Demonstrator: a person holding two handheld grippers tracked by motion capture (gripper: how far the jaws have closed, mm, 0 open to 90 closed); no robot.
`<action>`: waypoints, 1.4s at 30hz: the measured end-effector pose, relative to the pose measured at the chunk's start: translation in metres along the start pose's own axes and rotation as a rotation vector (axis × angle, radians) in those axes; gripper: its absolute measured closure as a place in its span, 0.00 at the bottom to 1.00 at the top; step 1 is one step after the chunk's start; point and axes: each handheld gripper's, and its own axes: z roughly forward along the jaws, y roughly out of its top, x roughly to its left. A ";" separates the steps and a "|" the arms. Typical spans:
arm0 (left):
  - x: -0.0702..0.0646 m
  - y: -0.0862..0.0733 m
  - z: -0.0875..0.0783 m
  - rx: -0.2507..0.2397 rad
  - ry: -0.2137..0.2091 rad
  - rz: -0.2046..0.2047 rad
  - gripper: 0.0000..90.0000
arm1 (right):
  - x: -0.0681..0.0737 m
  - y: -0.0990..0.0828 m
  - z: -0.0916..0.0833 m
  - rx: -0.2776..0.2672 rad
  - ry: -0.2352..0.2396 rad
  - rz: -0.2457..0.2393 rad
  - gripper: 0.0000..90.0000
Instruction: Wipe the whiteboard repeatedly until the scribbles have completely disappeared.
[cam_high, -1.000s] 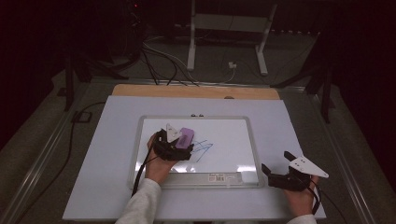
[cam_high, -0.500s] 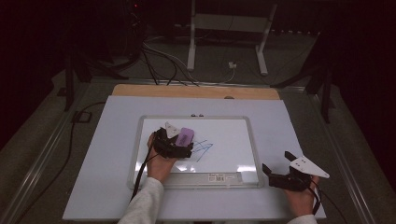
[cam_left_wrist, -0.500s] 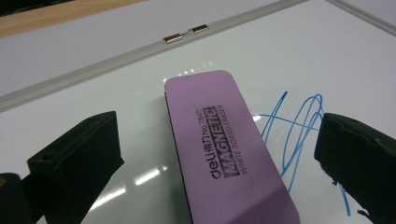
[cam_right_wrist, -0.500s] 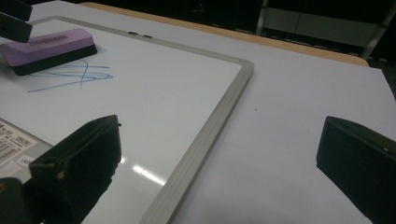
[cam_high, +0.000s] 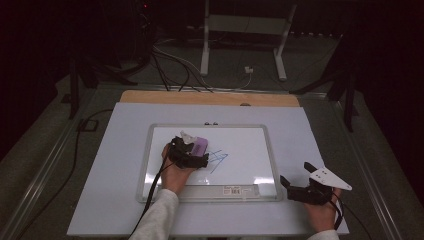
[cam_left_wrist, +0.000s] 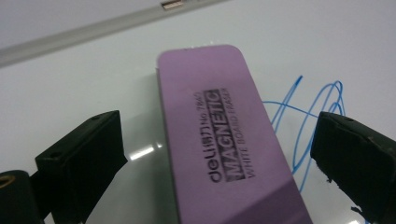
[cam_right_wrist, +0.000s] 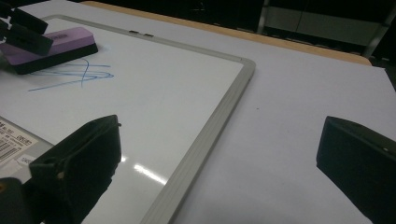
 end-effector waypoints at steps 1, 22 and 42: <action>-0.002 0.000 0.001 0.005 0.010 0.003 0.06 | 0.000 0.000 0.000 -0.001 0.001 0.000 0.00; -0.001 0.001 0.003 0.032 0.036 0.034 0.44 | -0.001 0.000 -0.001 0.000 -0.001 0.002 0.00; 0.009 0.001 -0.001 0.053 0.071 0.037 0.46 | -0.001 0.000 -0.001 0.002 -0.002 0.002 0.00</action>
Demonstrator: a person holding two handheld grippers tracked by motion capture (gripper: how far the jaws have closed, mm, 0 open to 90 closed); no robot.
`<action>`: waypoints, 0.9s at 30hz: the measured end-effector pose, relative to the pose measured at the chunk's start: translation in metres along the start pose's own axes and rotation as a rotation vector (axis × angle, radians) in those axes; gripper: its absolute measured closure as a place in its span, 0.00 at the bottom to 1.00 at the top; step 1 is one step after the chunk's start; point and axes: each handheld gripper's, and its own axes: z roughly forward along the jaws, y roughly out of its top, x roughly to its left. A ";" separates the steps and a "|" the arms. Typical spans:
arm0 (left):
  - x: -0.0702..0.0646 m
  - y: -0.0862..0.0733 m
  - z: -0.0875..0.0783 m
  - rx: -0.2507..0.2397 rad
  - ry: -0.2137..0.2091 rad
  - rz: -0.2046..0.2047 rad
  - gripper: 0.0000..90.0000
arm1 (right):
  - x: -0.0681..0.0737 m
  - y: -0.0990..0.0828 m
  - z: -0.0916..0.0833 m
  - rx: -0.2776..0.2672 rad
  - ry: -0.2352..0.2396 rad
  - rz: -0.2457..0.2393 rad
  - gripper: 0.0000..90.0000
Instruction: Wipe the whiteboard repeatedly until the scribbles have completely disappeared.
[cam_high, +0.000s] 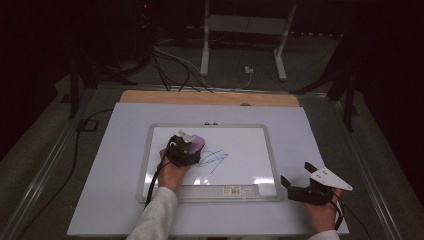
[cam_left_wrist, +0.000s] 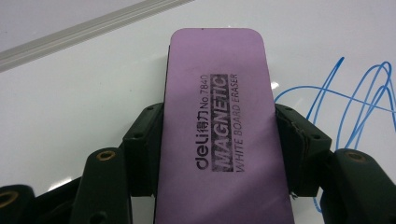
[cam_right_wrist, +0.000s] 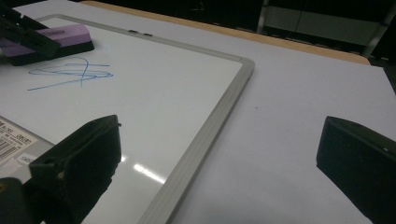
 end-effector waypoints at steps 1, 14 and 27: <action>-0.001 0.000 0.000 0.001 -0.010 0.001 0.46 | 0.000 0.000 0.000 0.000 0.000 -0.001 0.00; -0.013 0.000 -0.001 0.001 -0.032 0.058 0.46 | 0.001 0.000 0.000 0.001 0.001 -0.004 0.00; -0.010 0.001 -0.001 0.012 -0.029 0.041 0.46 | 0.001 0.000 0.001 0.003 0.002 -0.005 0.00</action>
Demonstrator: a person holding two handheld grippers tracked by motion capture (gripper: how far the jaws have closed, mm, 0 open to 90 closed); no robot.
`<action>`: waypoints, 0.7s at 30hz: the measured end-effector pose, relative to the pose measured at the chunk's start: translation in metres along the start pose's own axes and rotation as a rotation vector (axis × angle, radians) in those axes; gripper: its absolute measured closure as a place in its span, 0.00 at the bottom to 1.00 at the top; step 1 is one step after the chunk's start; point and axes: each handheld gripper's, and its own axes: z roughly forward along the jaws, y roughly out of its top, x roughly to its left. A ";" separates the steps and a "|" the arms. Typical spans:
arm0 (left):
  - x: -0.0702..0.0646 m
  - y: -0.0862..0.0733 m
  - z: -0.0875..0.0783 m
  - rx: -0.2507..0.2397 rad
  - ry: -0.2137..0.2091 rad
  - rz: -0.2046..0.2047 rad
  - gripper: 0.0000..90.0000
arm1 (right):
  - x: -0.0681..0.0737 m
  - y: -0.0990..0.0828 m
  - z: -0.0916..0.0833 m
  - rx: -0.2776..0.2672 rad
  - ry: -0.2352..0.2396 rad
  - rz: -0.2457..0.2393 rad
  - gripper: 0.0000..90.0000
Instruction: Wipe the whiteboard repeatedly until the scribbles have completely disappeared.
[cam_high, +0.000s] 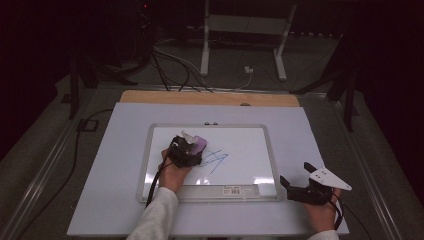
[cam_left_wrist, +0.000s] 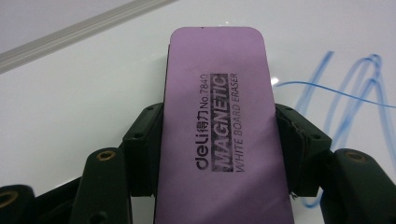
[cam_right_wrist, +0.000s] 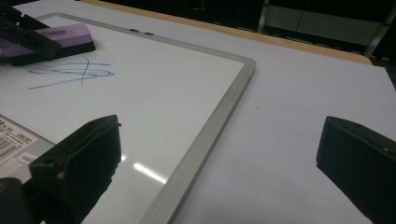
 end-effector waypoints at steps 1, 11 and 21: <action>-0.002 0.000 0.000 -0.001 -0.010 0.007 0.46 | 0.000 0.000 0.000 0.000 0.000 0.000 0.00; -0.011 0.000 0.000 -0.001 -0.063 0.059 0.46 | 0.000 0.000 0.000 0.000 0.000 0.001 0.00; 0.004 0.006 0.004 0.017 0.013 0.009 0.46 | -0.001 -0.001 -0.001 -0.001 -0.003 0.007 0.00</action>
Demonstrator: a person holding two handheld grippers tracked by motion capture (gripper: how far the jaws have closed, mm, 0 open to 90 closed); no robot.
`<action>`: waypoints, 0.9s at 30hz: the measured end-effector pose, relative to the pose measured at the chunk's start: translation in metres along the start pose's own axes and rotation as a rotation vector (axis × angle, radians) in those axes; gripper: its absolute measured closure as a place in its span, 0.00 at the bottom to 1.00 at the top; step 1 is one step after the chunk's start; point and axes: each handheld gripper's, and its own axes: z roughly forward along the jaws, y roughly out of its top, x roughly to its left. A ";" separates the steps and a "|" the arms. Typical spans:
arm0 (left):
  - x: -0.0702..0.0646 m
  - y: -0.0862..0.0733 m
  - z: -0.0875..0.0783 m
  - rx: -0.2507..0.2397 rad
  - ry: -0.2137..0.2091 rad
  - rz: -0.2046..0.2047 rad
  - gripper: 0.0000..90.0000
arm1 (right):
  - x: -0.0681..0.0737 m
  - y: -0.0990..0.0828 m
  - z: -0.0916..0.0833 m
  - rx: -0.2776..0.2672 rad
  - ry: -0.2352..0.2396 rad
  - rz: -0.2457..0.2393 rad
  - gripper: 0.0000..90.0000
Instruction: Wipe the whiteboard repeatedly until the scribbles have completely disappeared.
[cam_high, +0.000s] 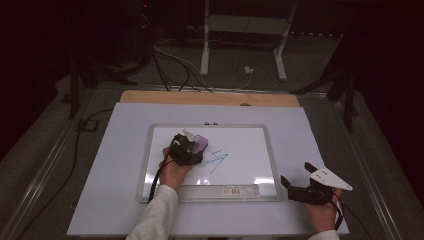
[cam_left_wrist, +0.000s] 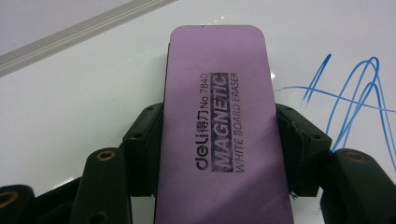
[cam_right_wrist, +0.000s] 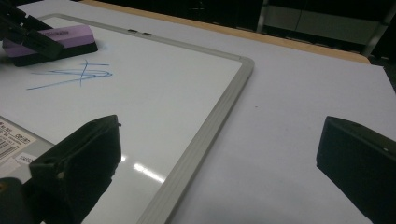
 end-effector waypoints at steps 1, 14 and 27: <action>-0.002 0.000 0.000 0.001 -0.007 0.002 0.46 | 0.000 0.000 0.000 0.000 0.001 0.000 0.00; -0.038 -0.003 -0.006 0.003 -0.138 0.122 0.46 | 0.001 0.000 0.000 0.000 0.001 -0.004 0.00; -0.004 0.007 0.002 0.028 0.026 0.020 0.46 | 0.000 0.000 0.000 0.000 -0.002 -0.001 0.00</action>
